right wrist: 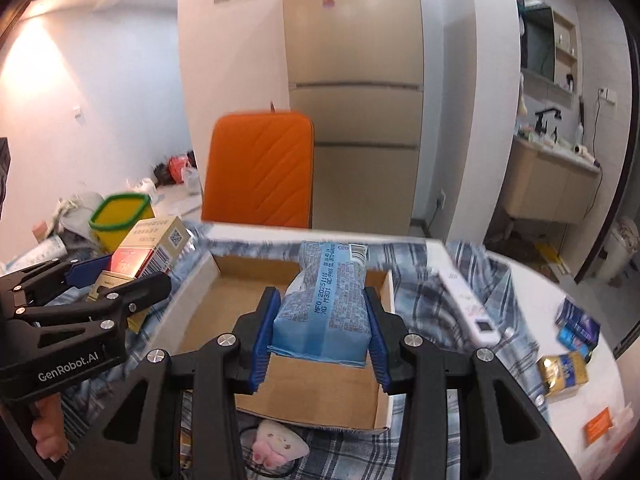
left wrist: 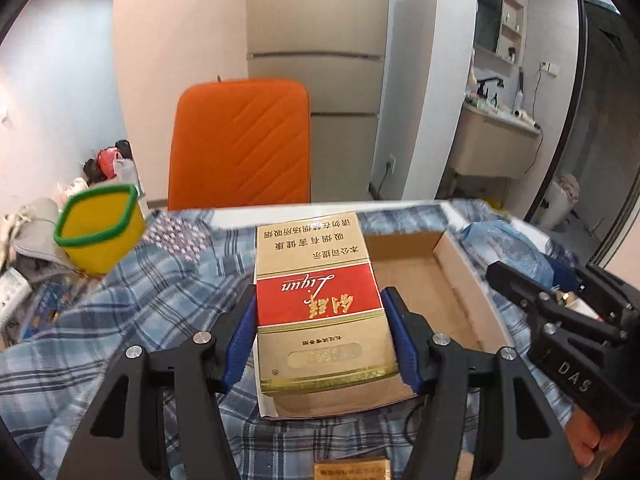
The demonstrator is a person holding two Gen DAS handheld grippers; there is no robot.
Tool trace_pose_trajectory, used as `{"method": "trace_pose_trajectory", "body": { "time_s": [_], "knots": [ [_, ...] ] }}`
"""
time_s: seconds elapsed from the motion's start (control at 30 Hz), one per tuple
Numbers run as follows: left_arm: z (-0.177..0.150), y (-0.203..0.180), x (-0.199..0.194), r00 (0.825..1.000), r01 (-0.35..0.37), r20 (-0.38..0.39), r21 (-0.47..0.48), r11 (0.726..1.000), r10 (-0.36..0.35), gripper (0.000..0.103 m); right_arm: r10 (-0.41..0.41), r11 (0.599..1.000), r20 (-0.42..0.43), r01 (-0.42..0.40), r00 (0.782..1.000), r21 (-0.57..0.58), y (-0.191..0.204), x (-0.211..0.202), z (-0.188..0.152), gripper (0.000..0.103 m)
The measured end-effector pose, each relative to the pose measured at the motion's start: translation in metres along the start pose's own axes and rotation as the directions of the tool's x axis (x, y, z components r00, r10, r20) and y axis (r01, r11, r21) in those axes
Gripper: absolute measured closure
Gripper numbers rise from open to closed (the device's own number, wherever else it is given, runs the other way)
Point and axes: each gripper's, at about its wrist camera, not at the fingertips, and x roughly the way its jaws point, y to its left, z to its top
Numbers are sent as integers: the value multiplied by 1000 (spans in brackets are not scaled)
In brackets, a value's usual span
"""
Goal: Organize soft objects
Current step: 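Carry the blue packet and red cigarette box over the open cardboard box with both tools, then open the right tool to drop the packet while the left tool releases the red box inside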
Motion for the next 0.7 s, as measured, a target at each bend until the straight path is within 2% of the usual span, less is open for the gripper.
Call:
{"method": "trace_pose_trajectory", "body": {
  "time_s": [0.17,0.33,0.47,0.7],
  "knots": [
    [-9,1,18,999,-6,-52,-6,1000,6,44,-12,1000,-70,11,997,-13,-5,28,-18,60],
    [-17,8,29,996,-8,-87,-20,1000,6,44,9,1000,-136,-11,991,-8,-9,44,-37,60],
    [-21,7,34,997,-13,-73,1,1000,13,44,-2,999,-152,-4,988,-39,-5,53,-44,60],
    [-27,7,44,996,-25,-91,16,1000,26,44,23,999,-183,-31,983,-38,-3,59,-52,60]
  ]
}}
